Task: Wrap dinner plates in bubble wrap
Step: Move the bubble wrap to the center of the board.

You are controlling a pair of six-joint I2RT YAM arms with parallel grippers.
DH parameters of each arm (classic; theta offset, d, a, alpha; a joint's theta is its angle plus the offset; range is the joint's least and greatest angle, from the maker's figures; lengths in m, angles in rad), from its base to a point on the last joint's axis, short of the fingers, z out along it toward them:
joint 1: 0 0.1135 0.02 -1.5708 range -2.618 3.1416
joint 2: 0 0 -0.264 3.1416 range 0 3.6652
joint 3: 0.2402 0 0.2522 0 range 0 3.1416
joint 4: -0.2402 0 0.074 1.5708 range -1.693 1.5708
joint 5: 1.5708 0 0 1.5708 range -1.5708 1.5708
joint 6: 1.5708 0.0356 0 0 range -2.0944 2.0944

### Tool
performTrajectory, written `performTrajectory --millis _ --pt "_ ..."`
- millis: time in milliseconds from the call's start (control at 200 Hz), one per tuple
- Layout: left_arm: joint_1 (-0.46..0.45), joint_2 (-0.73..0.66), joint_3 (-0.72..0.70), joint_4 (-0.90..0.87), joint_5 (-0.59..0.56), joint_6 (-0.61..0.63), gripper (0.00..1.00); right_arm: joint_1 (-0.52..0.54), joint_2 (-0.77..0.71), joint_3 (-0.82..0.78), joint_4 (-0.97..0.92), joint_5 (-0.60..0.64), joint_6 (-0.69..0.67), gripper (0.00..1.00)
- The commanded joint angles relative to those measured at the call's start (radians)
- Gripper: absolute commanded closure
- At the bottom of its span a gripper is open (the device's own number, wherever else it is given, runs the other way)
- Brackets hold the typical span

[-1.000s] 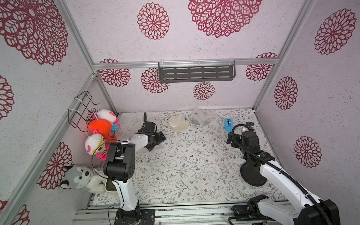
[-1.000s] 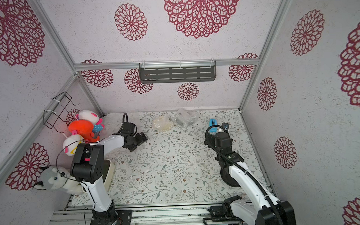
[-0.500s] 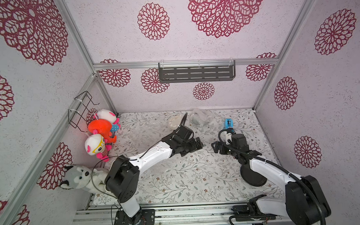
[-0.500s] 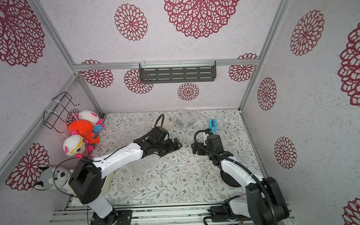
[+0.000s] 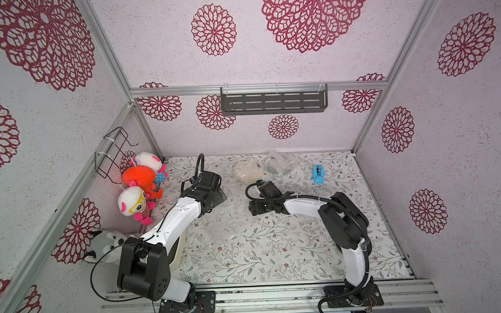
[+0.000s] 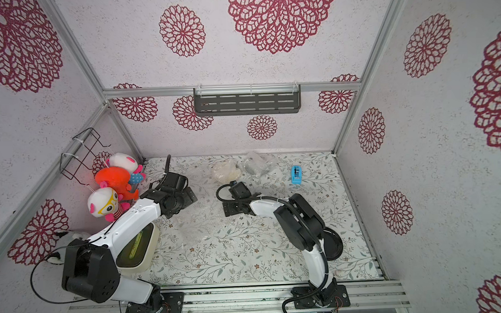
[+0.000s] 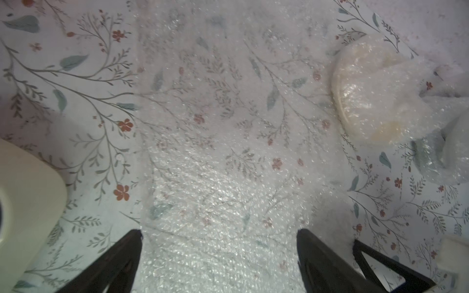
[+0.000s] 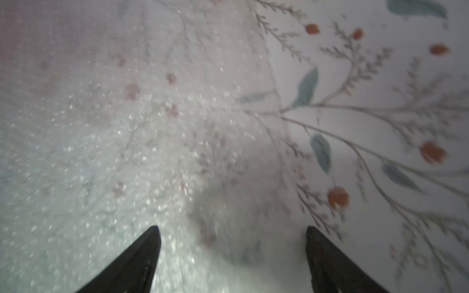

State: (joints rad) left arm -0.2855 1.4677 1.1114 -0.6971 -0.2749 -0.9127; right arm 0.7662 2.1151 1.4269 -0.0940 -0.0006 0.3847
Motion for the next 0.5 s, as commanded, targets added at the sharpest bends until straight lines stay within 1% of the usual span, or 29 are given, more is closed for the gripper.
performTrajectory --millis 0,20,50,110,180,235,275,290,345,430,495 --pt "0.040 -0.064 -0.016 0.006 -0.024 0.031 0.02 0.042 0.113 0.100 -0.214 0.059 -0.048 0.32" --pt "0.045 -0.072 -0.022 0.004 -0.023 0.036 0.02 0.046 0.120 0.108 -0.222 0.060 -0.051 0.40" --pt "0.055 -0.083 -0.029 0.000 -0.029 0.040 0.02 0.051 0.120 0.110 -0.230 0.048 -0.061 0.49" --pt "0.069 -0.107 -0.046 -0.003 -0.032 0.055 0.02 0.050 0.094 0.084 -0.233 0.023 -0.082 0.64" --pt "0.087 -0.129 -0.064 0.001 -0.030 0.069 0.02 0.044 0.042 0.042 -0.255 0.031 -0.135 0.82" --pt "0.094 -0.140 -0.074 0.008 -0.019 0.080 0.02 0.034 -0.010 0.012 -0.284 0.049 -0.188 0.93" --pt "0.095 -0.142 -0.078 0.013 -0.012 0.088 0.02 0.024 -0.056 -0.018 -0.297 0.048 -0.236 0.98" --pt "0.095 -0.142 -0.078 0.015 -0.008 0.090 0.02 0.019 -0.076 -0.031 -0.299 0.048 -0.251 1.00" --pt "0.094 -0.136 -0.078 0.019 0.010 0.097 0.02 -0.001 -0.152 -0.078 -0.304 0.036 -0.315 1.00" --pt "0.094 -0.121 -0.074 0.023 0.044 0.101 0.02 -0.049 -0.272 -0.162 -0.310 -0.028 -0.445 1.00" --pt "0.090 -0.111 -0.071 0.028 0.079 0.100 0.02 -0.101 -0.350 -0.207 -0.354 -0.102 -0.580 1.00"
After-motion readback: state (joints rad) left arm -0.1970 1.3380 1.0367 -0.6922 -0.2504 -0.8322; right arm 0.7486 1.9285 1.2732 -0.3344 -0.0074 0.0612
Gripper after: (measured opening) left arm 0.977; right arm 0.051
